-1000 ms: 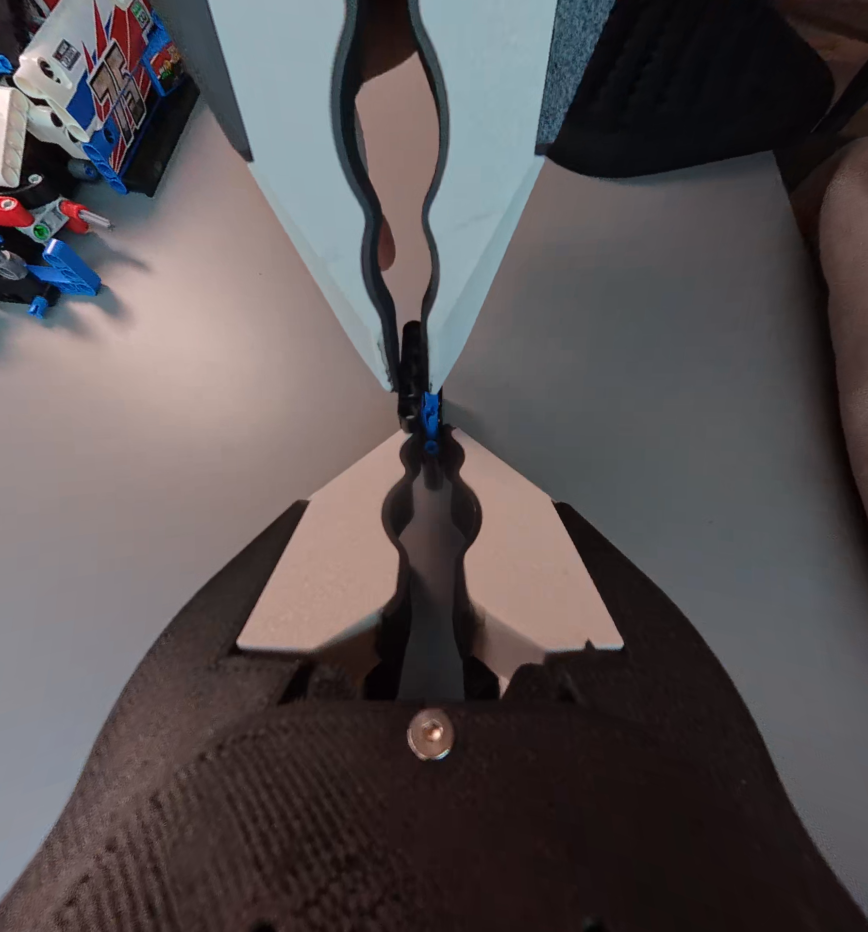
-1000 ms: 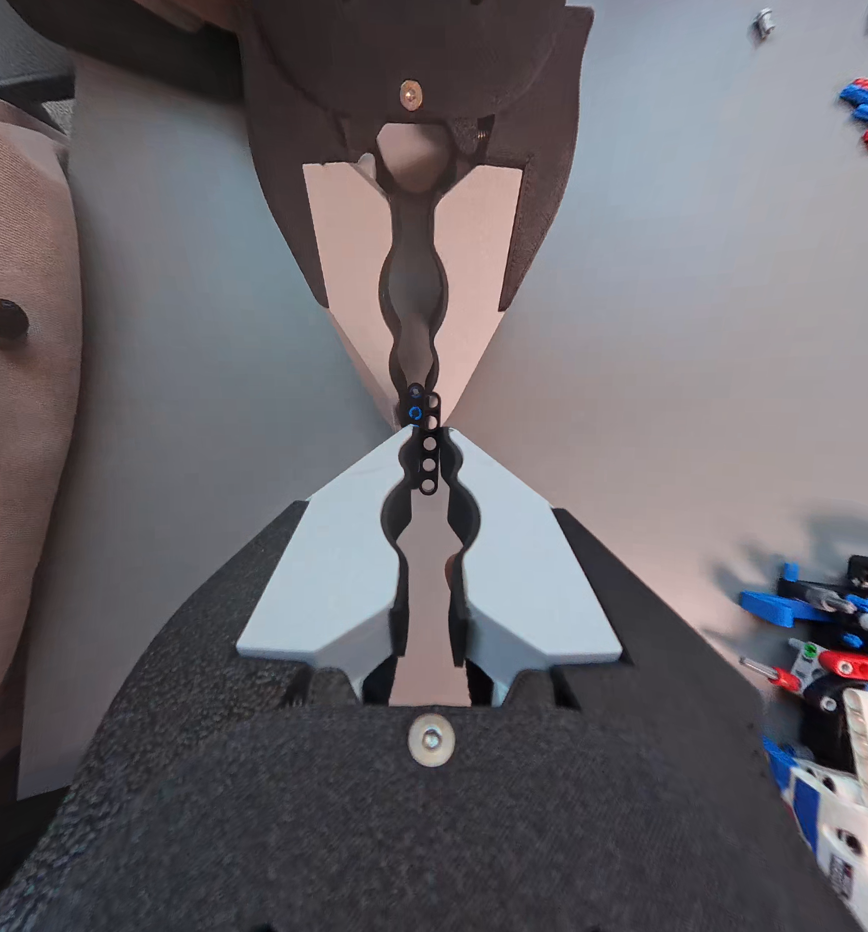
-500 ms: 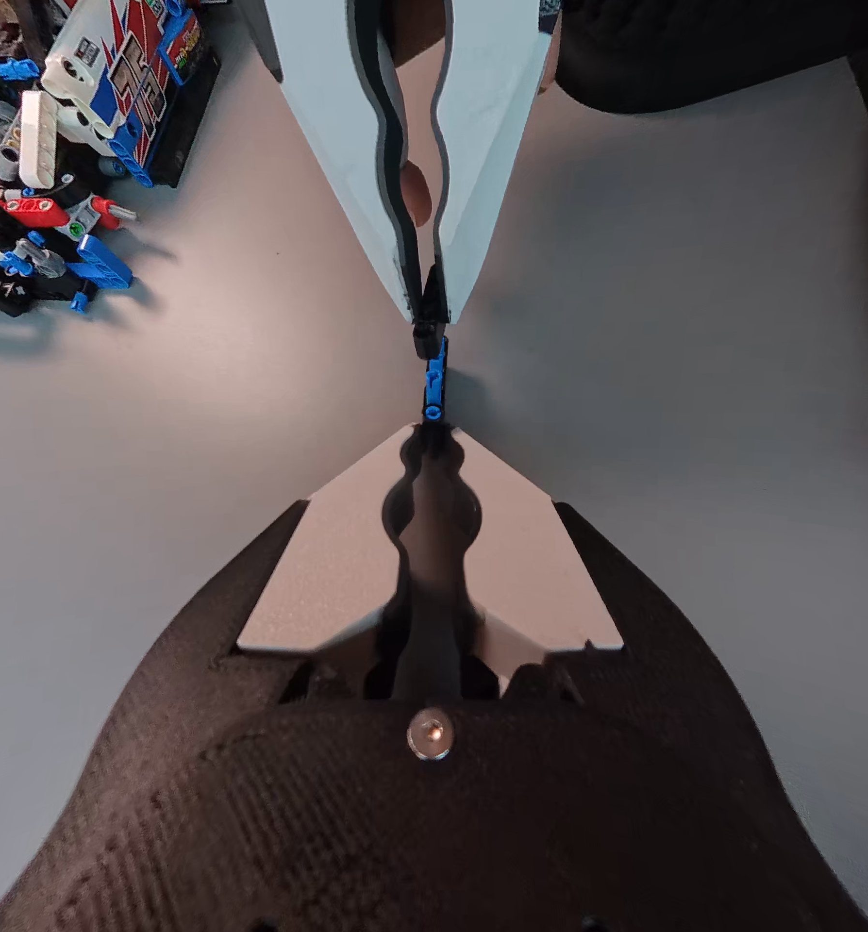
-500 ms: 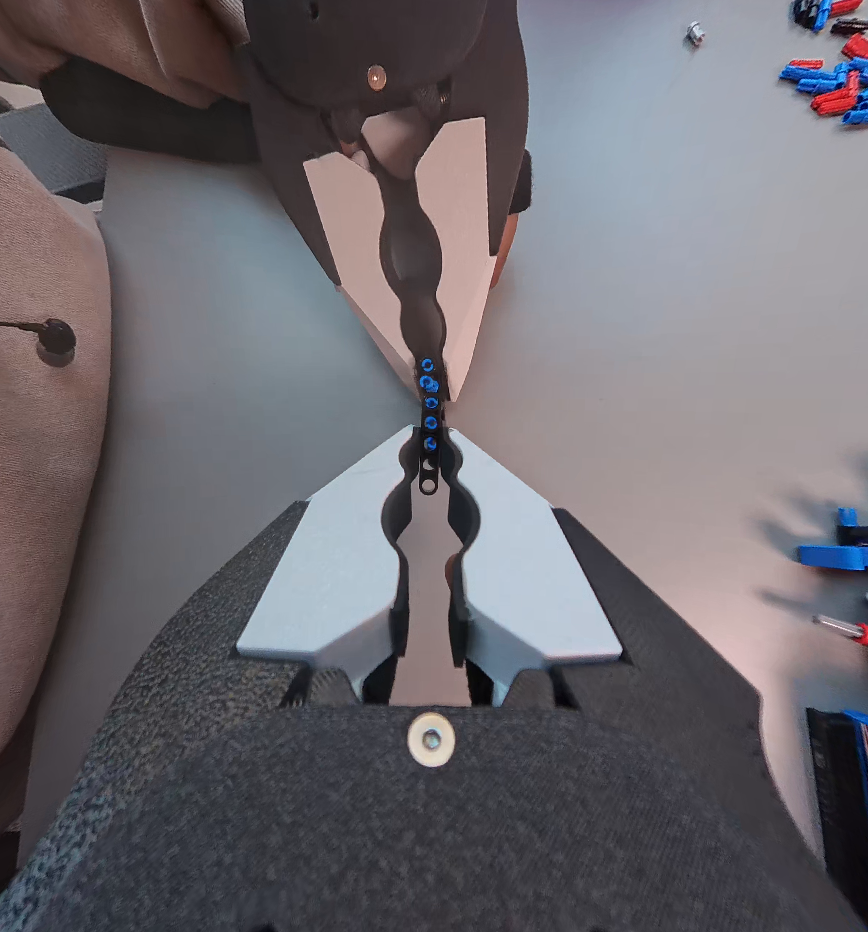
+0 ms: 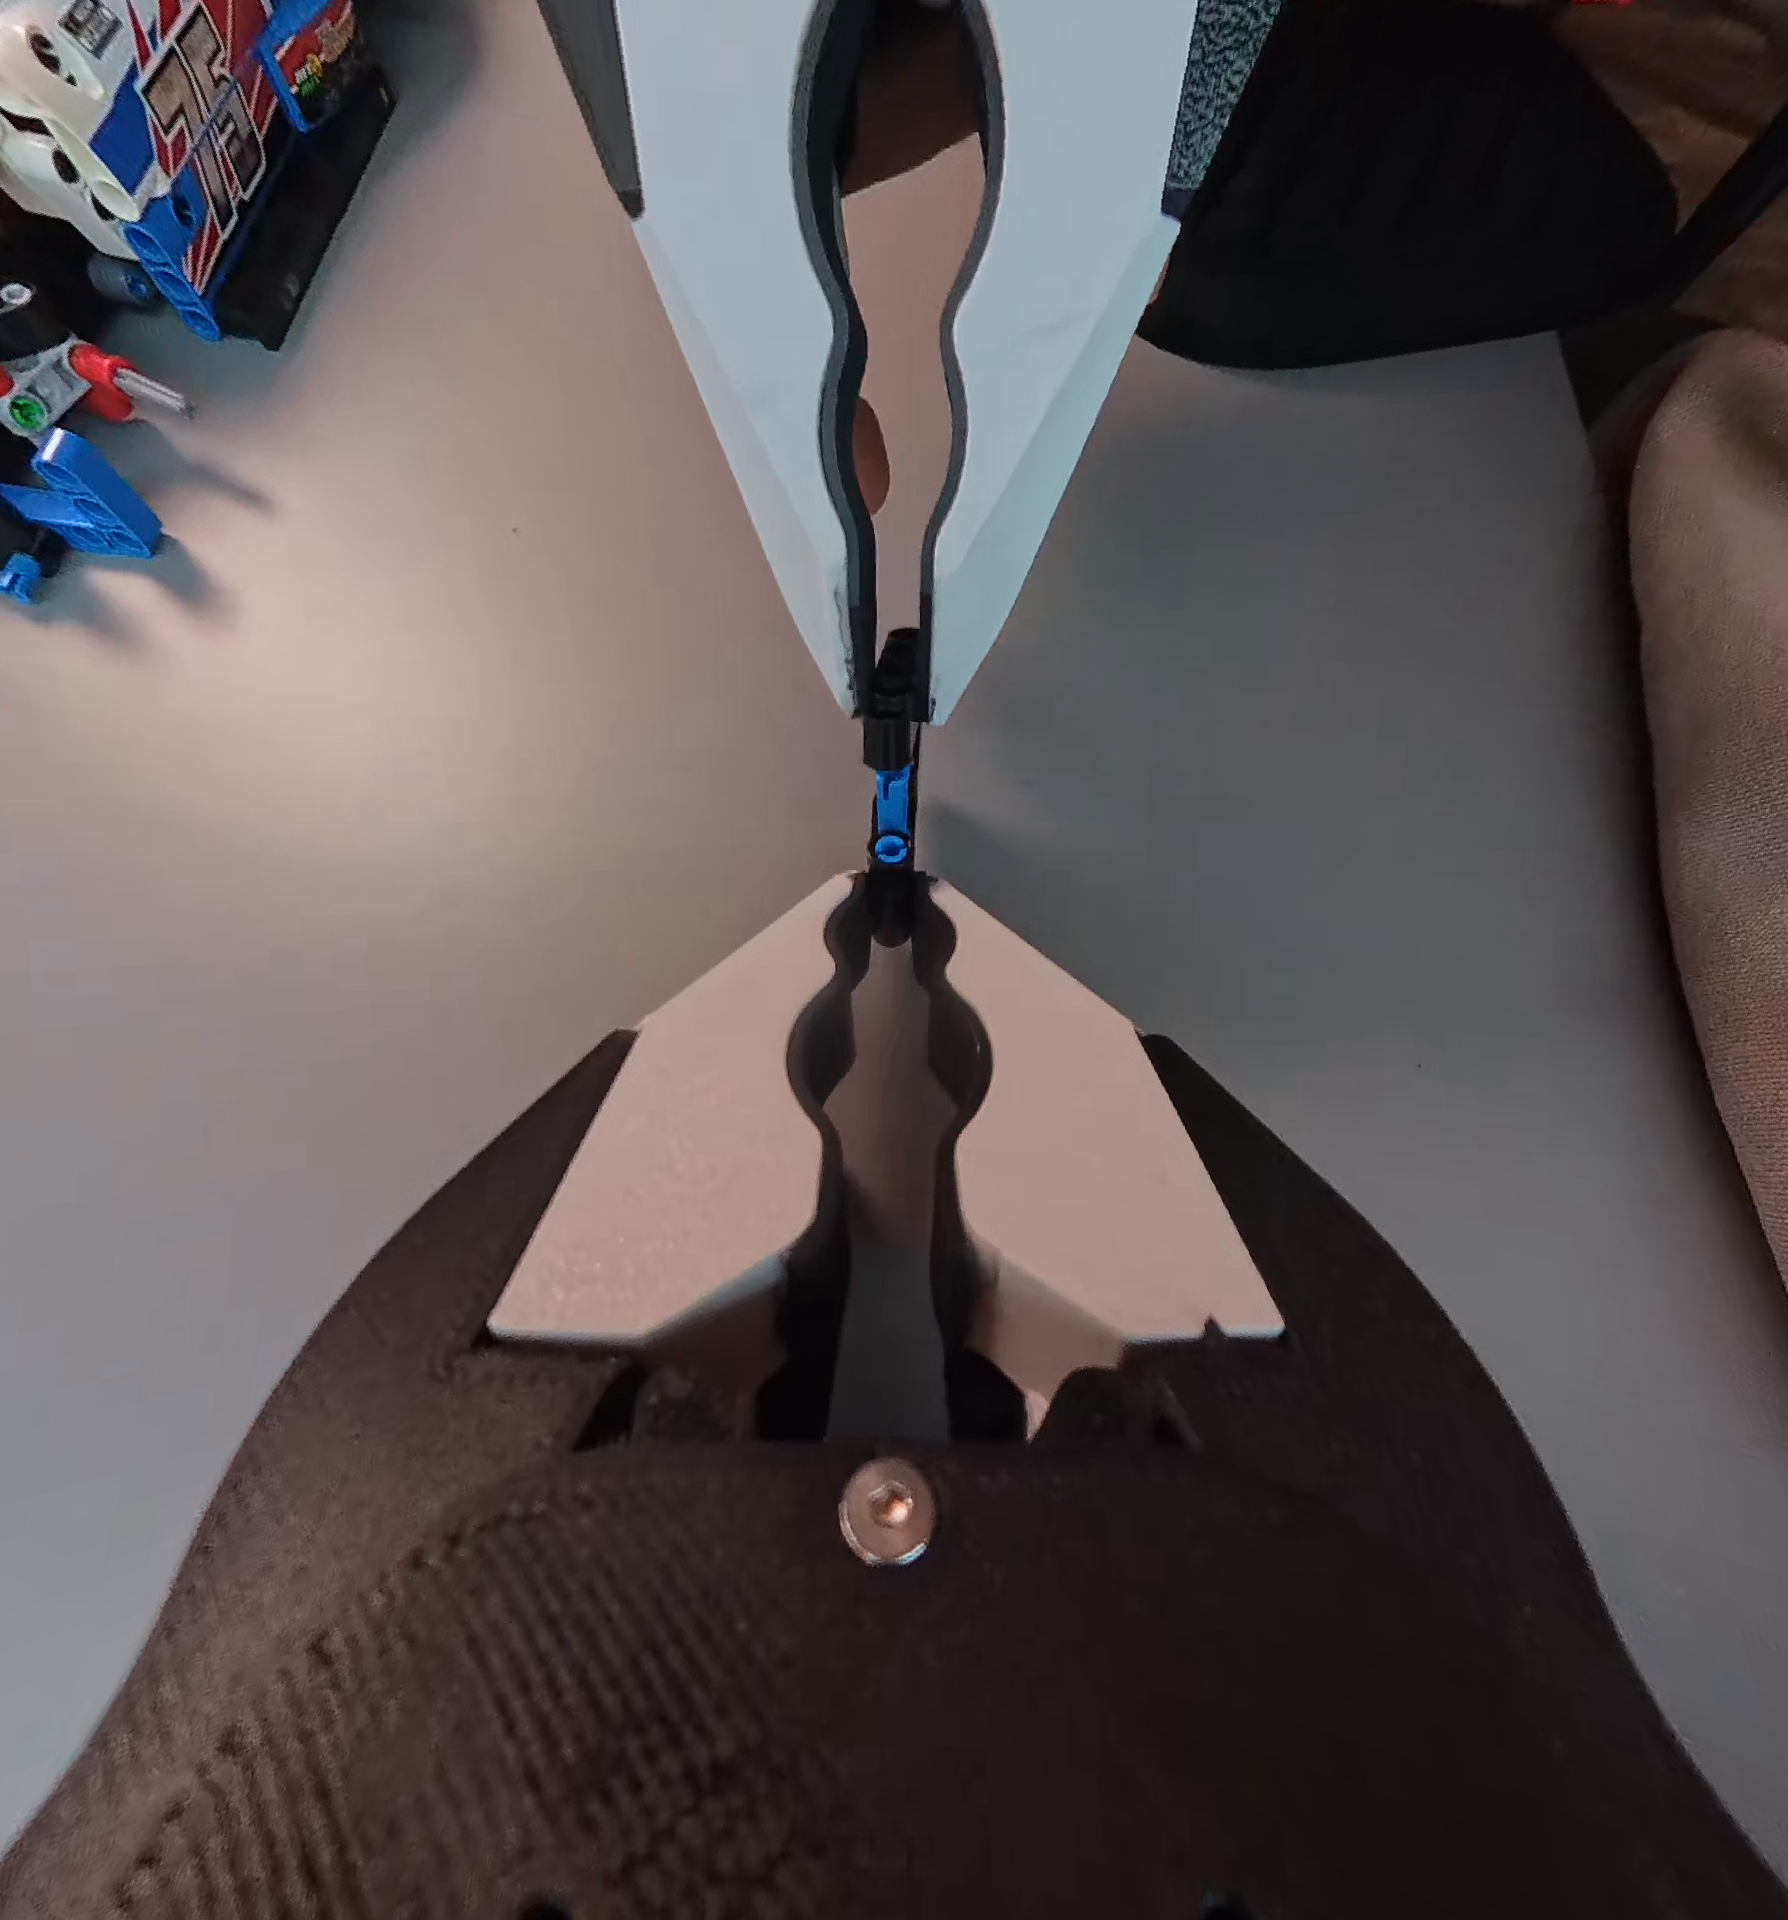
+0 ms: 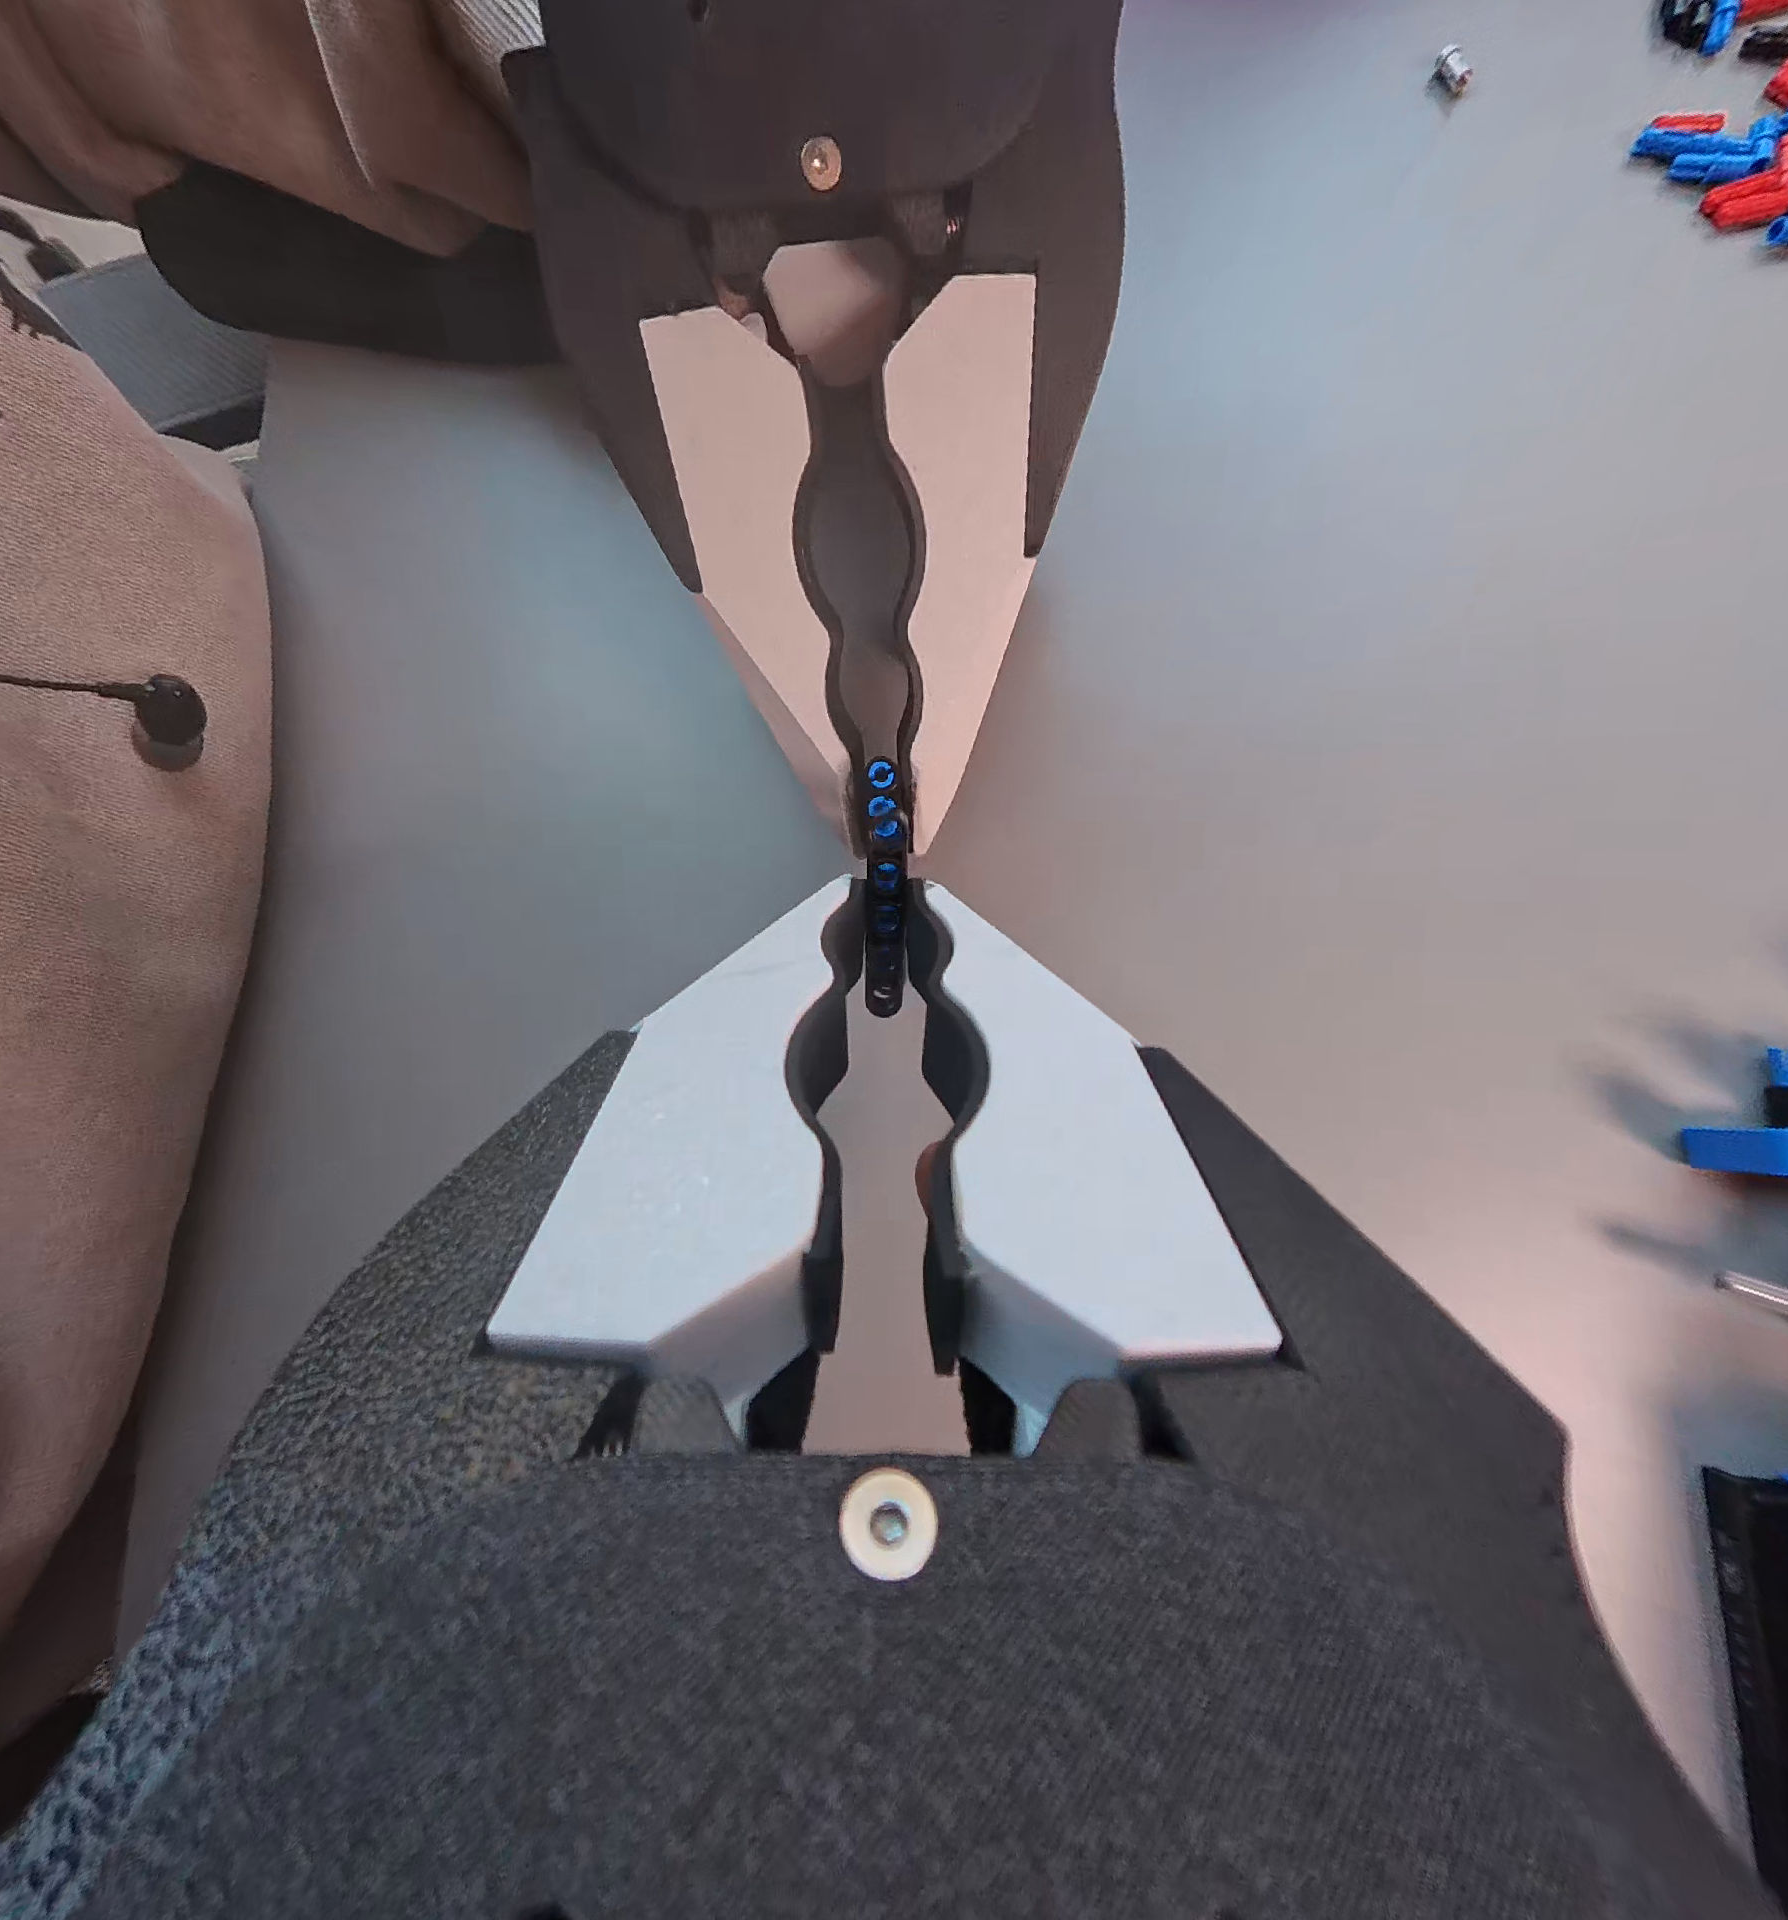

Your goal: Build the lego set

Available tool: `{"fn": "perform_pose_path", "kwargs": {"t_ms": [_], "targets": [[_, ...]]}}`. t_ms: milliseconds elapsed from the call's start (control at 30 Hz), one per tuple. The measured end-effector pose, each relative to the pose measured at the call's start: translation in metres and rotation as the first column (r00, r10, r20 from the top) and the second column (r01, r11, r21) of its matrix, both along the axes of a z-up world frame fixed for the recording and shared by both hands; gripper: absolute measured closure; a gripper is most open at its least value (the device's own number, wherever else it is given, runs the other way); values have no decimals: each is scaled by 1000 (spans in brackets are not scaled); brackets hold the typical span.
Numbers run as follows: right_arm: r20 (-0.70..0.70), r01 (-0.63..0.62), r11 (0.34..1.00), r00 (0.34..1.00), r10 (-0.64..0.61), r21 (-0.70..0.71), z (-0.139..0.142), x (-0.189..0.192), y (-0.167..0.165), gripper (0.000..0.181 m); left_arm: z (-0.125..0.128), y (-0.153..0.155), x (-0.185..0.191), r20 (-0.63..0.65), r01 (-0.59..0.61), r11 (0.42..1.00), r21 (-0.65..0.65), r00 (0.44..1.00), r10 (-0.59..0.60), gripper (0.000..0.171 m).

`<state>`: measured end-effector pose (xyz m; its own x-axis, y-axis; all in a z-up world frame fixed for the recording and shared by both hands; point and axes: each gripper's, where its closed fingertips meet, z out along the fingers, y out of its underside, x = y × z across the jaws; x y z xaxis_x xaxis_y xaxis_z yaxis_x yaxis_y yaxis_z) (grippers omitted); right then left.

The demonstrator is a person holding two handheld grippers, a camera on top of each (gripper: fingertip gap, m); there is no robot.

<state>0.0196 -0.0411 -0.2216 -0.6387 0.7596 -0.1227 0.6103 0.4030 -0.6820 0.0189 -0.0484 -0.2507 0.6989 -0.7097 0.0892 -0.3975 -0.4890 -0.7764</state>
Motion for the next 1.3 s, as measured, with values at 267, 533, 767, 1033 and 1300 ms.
{"fn": "perform_pose_path", "kwargs": {"t_ms": [267,533,767,1033,1300], "targets": [[13,-16,1000,1000,16,17,0,0,-4,177,-2,0,1,-20,-5,1000,25,1000,5,166],[25,-36,997,999,35,71,-2,2,-4,177,-4,-2,2,-58,0,1000,-28,998,-2,166],[26,-75,991,997,73,109,-4,1,-10,176,-6,-8,5,-93,5,997,-74,996,-12,166],[42,-105,986,994,101,128,-5,1,-14,177,-7,-12,4,-116,5,994,-107,993,-18,166],[150,-138,981,982,118,136,1,4,-16,176,3,-14,7,-58,44,995,-85,997,-49,166]]}}
